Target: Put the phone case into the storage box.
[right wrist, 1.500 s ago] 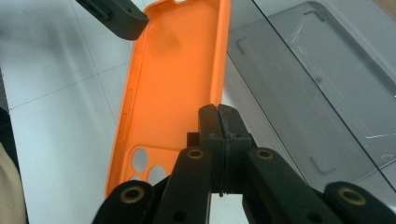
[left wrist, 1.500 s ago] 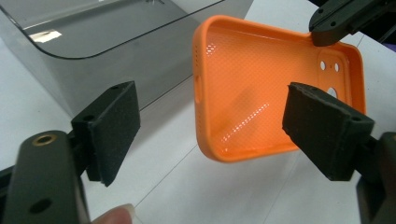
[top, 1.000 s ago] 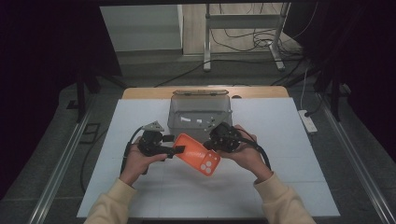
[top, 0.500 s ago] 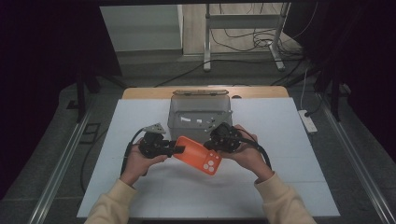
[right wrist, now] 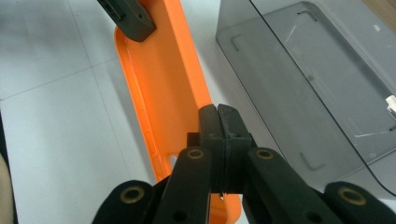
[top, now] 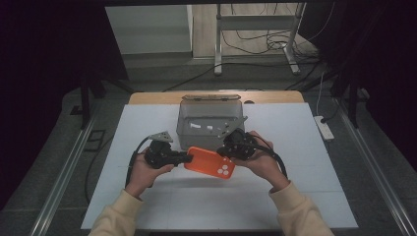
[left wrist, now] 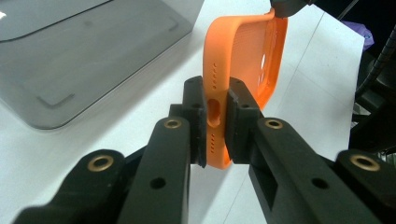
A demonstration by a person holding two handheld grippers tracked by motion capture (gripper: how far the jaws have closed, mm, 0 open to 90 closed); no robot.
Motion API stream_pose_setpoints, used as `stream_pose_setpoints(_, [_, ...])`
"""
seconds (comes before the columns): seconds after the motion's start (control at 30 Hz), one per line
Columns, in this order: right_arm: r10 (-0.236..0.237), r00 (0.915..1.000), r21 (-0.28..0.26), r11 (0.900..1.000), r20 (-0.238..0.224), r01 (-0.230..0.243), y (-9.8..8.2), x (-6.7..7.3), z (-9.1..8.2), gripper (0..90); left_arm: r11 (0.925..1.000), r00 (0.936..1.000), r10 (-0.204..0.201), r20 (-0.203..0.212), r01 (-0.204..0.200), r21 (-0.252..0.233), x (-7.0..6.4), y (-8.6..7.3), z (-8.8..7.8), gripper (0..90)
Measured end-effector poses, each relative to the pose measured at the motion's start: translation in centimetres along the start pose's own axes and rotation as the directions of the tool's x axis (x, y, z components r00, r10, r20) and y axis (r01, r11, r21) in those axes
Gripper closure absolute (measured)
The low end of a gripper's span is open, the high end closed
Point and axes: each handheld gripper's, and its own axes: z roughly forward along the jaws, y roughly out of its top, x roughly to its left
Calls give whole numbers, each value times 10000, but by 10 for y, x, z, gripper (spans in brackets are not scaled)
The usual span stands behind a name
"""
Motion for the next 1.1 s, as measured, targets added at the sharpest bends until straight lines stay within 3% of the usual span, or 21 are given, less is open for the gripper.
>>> stream_pose_setpoints(0.27, [37,9999,-97,9999,-99,-38,1,1,0,885,9998,10000,25,-57,-26,-179,0,-2,-3,808])
stream_pose_setpoints(0.53, [147,9997,-383,9991,-218,-155,0,-1,-2,862,9993,9992,339,-214,-343,-161,-4,-3,-2,809])
stream_pose_setpoints(0.6, [307,9990,-486,9983,-327,-323,-1,-4,-4,814,9993,9991,340,-243,-344,-169,-3,-3,-3,810])
stream_pose_setpoints(0.8, [1109,9902,-885,9890,-843,-1183,-7,-16,-4,555,9988,9988,421,-263,-428,-256,-2,-4,-5,810])
stream_pose_setpoints(1.0, [1690,9764,-1178,9756,-1348,-1852,-14,-26,-2,413,9981,9983,519,-263,-528,-331,-2,-5,-7,809])
stream_pose_setpoints(1.1, [1700,9745,-1346,9725,-1464,-1899,-16,-28,-1,387,9979,9983,498,-285,-509,-391,-2,-6,-8,809])
